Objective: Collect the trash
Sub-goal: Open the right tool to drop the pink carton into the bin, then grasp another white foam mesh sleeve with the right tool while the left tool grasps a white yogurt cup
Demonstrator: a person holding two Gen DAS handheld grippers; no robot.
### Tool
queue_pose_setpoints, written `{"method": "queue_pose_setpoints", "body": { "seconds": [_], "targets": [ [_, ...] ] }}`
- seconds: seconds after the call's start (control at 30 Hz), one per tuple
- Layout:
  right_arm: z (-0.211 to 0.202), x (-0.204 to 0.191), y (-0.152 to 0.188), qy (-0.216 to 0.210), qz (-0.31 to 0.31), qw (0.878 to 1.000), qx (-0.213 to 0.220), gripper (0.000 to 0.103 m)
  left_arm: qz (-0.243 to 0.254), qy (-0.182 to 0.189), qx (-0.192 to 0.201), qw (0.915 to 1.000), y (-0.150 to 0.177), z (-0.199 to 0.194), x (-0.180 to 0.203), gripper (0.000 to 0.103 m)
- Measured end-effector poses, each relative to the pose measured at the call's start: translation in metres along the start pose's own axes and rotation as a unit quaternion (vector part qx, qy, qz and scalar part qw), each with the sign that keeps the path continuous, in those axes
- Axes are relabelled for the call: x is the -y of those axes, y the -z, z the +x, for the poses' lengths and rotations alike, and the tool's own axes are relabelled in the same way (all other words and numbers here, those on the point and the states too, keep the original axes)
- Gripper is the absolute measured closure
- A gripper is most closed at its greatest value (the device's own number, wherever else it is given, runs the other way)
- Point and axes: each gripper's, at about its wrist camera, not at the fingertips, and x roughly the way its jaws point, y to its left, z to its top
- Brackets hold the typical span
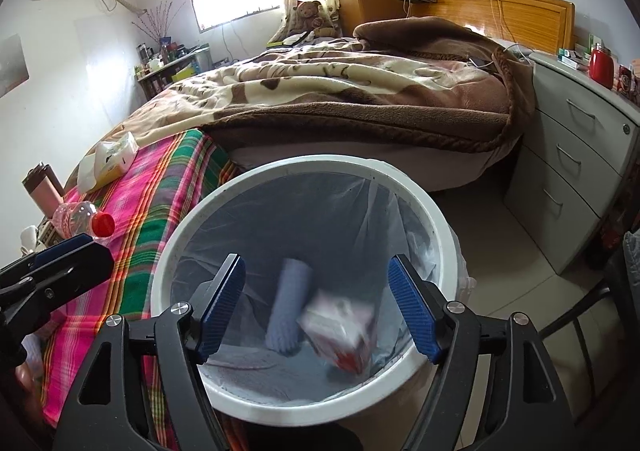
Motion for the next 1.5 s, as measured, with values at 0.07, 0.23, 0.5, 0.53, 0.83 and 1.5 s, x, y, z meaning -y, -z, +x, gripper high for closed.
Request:
{"method": "queue_pose_setpoints", "body": {
  "seconds": [0.07, 0.23, 0.5, 0.53, 0.83, 1.5],
  "targets": [
    [-0.004, -0.002, 0.000, -0.003, -0.001, 1.000, 0.007, 0.027, -0.002, -0.001, 0.004, 1.0000, 0.000, -0.005, -0.002, 0.031],
    [-0.014, -0.011, 0.000, -0.014, -0.003, 1.000, 0.019, 0.027, -0.006, -0.011, 0.019, 0.9997, 0.004, -0.026, -0.012, 0.030],
    [-0.030, -0.037, 0.005, -0.035, -0.017, 0.999, 0.038, 0.027, -0.014, -0.034, 0.041, 0.9985, 0.014, -0.059, -0.032, 0.029],
    [-0.032, -0.041, 0.007, -0.039, -0.020, 0.998, 0.040, 0.027, -0.016, -0.037, 0.042, 0.9983, 0.017, -0.063, -0.035, 0.029],
    [-0.043, -0.079, 0.022, -0.116, -0.038, 0.992, 0.043, 0.027, -0.047, -0.080, 0.058, 0.9940, 0.040, -0.101, -0.077, 0.029],
    [-0.036, -0.185, 0.061, -0.222, -0.139, 0.965, 0.002, 0.027, -0.157, -0.192, 0.066, 0.9665, 0.092, -0.167, -0.191, 0.024]
  ]
}}
